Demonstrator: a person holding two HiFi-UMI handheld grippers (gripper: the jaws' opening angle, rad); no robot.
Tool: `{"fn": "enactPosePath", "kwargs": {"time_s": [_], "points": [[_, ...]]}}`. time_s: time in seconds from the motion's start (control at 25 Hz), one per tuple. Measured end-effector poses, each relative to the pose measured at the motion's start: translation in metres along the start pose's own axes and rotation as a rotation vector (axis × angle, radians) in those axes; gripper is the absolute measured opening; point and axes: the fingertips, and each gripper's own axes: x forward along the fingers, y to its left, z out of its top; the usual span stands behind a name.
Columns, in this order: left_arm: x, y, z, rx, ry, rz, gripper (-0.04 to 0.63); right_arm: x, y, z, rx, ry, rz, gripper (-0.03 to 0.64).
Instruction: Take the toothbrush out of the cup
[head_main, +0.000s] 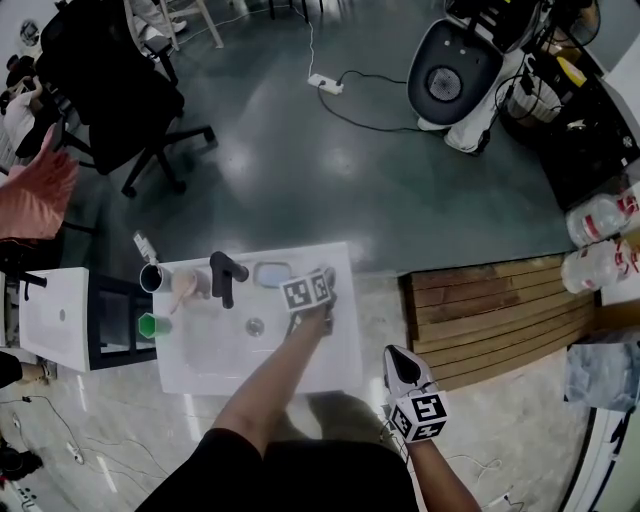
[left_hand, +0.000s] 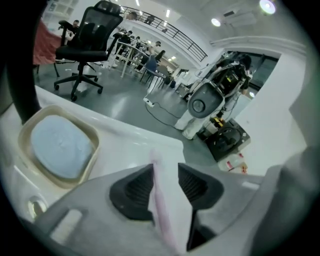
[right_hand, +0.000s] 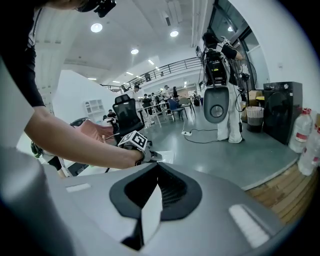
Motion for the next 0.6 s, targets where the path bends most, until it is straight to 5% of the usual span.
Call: {"fn": "enactPosePath", "kwargs": {"time_s": [0.6], "points": [[-0.015, 0.004, -0.002, 0.038, -0.013, 0.001, 0.192, -0.009, 0.011, -0.003, -0.011, -0.004, 0.013, 0.003]]}}
